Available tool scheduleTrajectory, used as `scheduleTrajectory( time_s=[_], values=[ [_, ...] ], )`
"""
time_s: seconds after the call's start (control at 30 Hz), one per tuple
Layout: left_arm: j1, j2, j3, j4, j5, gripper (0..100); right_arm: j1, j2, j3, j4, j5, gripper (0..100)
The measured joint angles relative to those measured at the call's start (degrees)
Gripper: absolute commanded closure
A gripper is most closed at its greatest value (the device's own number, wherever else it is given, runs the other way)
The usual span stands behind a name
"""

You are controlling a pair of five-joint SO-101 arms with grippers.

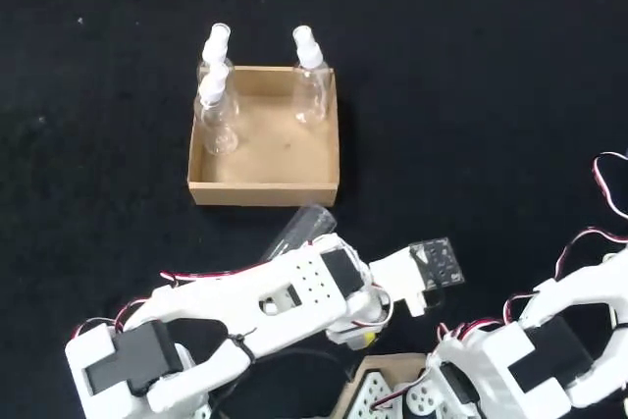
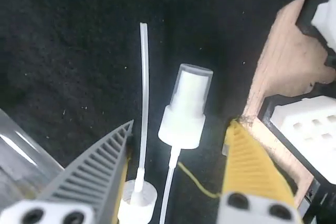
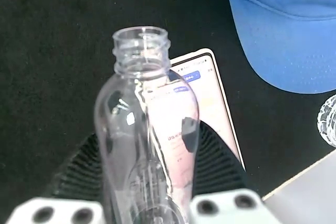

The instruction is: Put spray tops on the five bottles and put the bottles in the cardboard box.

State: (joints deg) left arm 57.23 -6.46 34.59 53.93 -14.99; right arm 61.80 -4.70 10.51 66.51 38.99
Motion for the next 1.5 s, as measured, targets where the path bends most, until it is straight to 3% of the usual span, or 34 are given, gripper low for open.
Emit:
scheduleTrajectory(
  time_s=[0.3,0.77,1.0,1.13,1.5],
  values=[
    [3.8,0.1,0.0,-1.0,0.0,75,0.0,0.0,0.0,0.0,0.0,98.8],
    [1.9,6.6,-0.2,-3.3,0.2,75,0.0,0.0,0.0,0.0,0.0,98.7],
    [2.3,5.9,-0.2,-3.3,0.2,91,0.0,0.0,0.0,0.0,0.0,98.7],
    [2.3,5.9,-0.2,-3.2,0.2,93,0.0,0.0,0.0,0.0,0.0,98.7],
    [-1.8,-0.6,-8.2,13.7,0.2,93,0.0,0.0,0.0,0.0,0.0,98.8]
  ],
)
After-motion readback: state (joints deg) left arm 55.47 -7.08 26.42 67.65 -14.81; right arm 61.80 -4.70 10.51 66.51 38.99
